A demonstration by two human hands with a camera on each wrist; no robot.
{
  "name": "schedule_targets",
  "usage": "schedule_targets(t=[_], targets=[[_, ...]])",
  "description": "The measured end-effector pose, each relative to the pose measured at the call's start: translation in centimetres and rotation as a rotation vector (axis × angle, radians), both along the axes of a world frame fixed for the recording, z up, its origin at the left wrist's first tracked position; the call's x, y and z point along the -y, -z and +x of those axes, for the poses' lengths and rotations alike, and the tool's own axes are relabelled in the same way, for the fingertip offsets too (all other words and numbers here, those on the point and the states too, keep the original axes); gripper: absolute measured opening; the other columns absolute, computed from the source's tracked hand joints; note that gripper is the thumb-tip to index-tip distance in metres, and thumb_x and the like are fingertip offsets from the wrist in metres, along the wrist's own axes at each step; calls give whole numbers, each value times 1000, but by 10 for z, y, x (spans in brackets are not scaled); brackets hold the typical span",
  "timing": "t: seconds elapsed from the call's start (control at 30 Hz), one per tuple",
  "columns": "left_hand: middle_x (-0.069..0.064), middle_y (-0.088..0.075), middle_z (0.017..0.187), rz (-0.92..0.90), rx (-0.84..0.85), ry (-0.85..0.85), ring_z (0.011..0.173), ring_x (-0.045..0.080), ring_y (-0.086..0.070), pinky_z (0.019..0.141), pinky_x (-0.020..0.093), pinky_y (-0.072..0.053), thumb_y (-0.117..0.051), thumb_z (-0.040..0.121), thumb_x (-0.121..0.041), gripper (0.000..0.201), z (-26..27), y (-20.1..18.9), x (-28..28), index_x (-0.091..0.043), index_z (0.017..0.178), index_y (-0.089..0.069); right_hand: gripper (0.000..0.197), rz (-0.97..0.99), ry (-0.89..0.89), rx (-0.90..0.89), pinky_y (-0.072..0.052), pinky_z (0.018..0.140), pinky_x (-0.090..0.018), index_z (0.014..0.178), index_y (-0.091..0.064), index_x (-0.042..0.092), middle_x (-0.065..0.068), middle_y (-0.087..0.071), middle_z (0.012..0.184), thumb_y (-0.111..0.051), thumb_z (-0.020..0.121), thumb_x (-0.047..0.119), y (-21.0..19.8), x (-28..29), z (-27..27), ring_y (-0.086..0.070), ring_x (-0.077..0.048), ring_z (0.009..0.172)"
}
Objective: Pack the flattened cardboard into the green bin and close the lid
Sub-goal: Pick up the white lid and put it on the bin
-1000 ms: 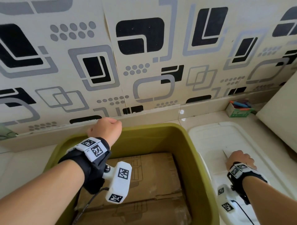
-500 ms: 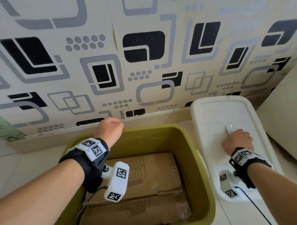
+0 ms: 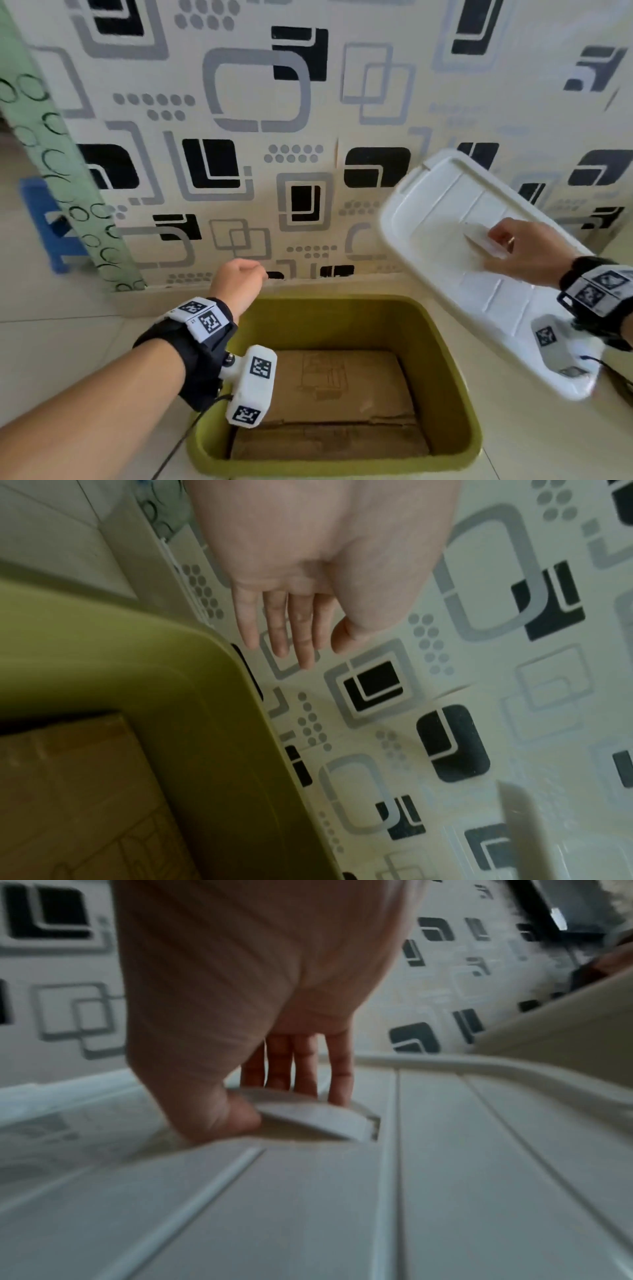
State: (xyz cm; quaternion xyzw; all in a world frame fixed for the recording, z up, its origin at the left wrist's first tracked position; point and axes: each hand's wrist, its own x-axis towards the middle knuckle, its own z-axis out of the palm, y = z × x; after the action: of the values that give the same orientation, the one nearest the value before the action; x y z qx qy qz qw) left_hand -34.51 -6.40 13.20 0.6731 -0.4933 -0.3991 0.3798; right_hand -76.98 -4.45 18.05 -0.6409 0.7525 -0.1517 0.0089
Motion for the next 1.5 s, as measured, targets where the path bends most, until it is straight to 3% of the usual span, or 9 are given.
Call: schedule_targets(t=[0.07, 0.17, 0.3, 0.57, 1.0, 1.17, 1.27, 1.43, 1.5], targets=[[6, -71, 119, 13, -46, -14, 116, 28, -63, 102, 49, -50, -50, 98, -17, 16, 15, -4, -6, -21, 98, -65, 49, 98, -121, -21, -46, 69, -27, 108, -65, 17, 9, -63, 86, -82, 71, 43, -11, -4, 30, -61, -12, 76], [7, -75, 112, 42, -135, -21, 111, 27, -67, 99, 48, -53, -43, 103, -24, 31, 37, -10, -20, -11, 122, -64, 42, 262, -296, -48, -44, 67, -17, 109, -62, 23, 15, -61, 90, -79, 76, 44, -4, -11, 91, -58, -1, 80], [4, -70, 119, 130, -176, 18, 109, 22, -64, 100, 44, -50, -36, 105, -39, 42, 63, -11, -34, -15, 126, -63, 52, 428, -460, -93, -48, 83, -25, 106, -59, 32, 18, -59, 97, -62, 68, 68, 24, -19, 163, -59, -7, 90], [5, -64, 123, 335, -30, 107, 112, 25, -55, 92, 37, -45, -59, 95, -39, 38, 85, 17, -69, -16, 125, -63, 47, 535, -581, -229, -48, 96, -34, 124, -57, 25, 4, -61, 121, -73, 82, 40, 67, -18, 240, -52, -14, 100], [16, -70, 118, 471, 89, 131, 111, 35, -64, 97, 50, -54, -70, 86, -26, 35, 87, 52, -61, -9, 117, -67, 45, 587, -622, -184, -50, 93, -34, 122, -59, 24, 8, -60, 111, -75, 81, 34, 79, -23, 233, -55, -15, 99], [18, -60, 131, 494, -12, 69, 106, 35, -62, 67, 43, -57, -75, 86, -14, 68, 85, 51, -59, -7, 145, -43, 42, 594, -620, -90, -49, 87, -27, 121, -62, 25, 7, -65, 111, -75, 82, 29, 81, -22, 224, -58, -12, 96], [20, -69, 115, 512, -13, 55, 101, 38, -68, 79, 49, -61, -79, 81, -13, 39, 88, 50, -57, -2, 114, -61, 40, 584, -616, -40, -51, 90, -29, 121, -64, 24, 6, -65, 114, -74, 83, 29, 79, -24, 218, -60, -12, 99], [26, -72, 109, 488, -6, 82, 83, 33, -67, 65, 38, -57, -77, 84, -12, 31, 84, 51, -56, 4, 109, -68, 34, 546, -602, 4, -53, 89, -28, 118, -67, 22, 6, -67, 112, -73, 85, 27, 80, -25, 210, -61, -11, 97], [25, -71, 111, 500, 4, 84, 89, 35, -68, 62, 36, -53, -74, 86, -13, 31, 82, 51, -56, 3, 112, -67, 34, 543, -587, 100, -53, 85, -23, 116, -70, 23, 8, -68, 108, -76, 83, 27, 82, -25, 204, -63, -7, 94]])
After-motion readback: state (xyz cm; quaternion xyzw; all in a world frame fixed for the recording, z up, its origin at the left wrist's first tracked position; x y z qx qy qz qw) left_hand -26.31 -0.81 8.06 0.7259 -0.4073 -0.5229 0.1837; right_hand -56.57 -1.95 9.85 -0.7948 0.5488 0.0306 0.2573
